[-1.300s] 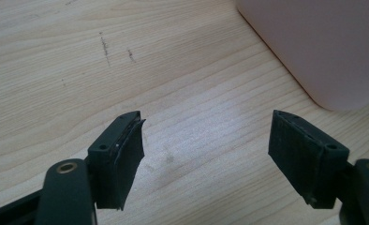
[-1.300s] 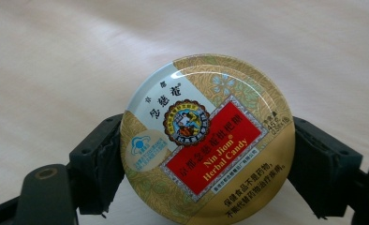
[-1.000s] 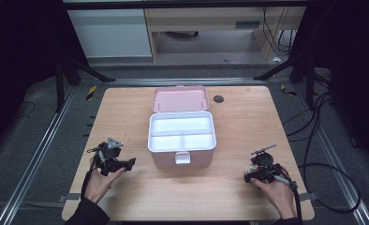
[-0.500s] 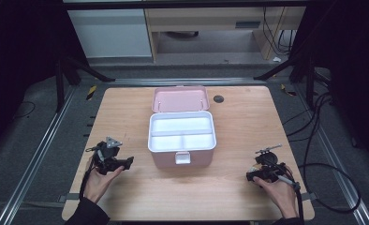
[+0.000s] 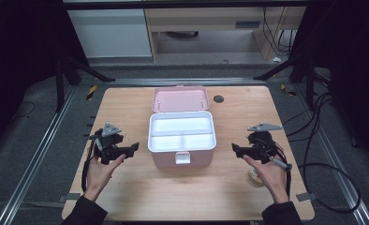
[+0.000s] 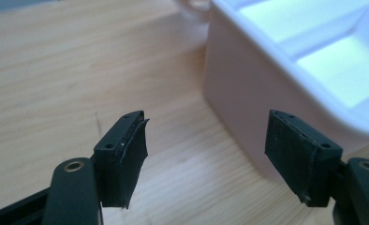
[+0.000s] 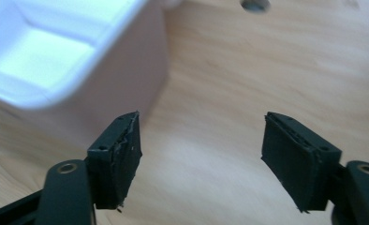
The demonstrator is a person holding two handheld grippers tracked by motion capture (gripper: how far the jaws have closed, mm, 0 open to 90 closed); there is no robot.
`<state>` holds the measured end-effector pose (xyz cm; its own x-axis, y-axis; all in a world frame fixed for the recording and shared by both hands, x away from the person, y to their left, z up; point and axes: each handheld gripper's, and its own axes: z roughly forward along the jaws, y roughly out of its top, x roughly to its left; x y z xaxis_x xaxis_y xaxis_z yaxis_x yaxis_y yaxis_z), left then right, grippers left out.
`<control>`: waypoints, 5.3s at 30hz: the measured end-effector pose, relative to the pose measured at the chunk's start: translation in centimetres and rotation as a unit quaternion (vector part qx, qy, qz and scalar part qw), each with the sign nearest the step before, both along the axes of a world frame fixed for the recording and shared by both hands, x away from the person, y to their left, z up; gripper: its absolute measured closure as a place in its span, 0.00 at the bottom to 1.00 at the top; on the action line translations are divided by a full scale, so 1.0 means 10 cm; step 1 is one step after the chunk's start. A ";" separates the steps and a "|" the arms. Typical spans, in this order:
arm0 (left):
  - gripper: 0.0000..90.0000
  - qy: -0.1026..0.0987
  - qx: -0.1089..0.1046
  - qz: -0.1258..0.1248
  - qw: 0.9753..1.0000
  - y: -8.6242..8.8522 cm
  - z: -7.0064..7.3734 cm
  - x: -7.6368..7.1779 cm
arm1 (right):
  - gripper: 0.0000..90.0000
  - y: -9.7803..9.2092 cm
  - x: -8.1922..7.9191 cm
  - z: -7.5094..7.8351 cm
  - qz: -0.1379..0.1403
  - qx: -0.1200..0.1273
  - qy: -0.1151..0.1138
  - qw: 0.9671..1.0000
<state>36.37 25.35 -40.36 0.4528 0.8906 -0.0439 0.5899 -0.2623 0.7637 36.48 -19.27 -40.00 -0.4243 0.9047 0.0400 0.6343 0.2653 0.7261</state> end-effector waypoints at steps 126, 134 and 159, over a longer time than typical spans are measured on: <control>0.96 0.097 0.309 -0.451 0.832 -0.94 0.60 1.09 | 0.97 1.10 1.12 0.46 0.462 -0.236 0.098 0.849; 0.98 0.071 0.293 -0.461 0.835 -0.92 0.98 0.81 | 0.97 1.01 0.89 0.79 0.462 -0.229 0.067 0.854; 0.99 0.096 0.291 -0.501 0.809 -0.93 0.88 -0.39 | 1.00 1.03 -0.38 0.72 0.503 -0.222 0.079 0.831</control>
